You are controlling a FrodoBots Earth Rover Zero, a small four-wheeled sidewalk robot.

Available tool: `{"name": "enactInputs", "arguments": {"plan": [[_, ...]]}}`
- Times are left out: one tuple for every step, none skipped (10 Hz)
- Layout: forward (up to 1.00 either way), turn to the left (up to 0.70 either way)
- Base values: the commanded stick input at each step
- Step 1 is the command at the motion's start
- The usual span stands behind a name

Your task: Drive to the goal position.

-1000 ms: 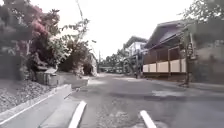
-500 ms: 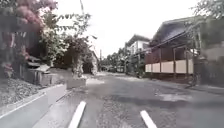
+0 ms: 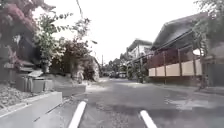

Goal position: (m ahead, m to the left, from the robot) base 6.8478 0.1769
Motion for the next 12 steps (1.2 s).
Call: {"name": "enactInputs", "arguments": {"plan": [[0.85,0.0],[0.85,0.0],[0.85,0.0],[0.85,0.0],[0.85,0.0],[0.85,0.0],[0.85,0.0],[0.85,0.0],[0.85,0.0],[0.85,0.0],[0.85,0.0],[0.85,0.0]]}}
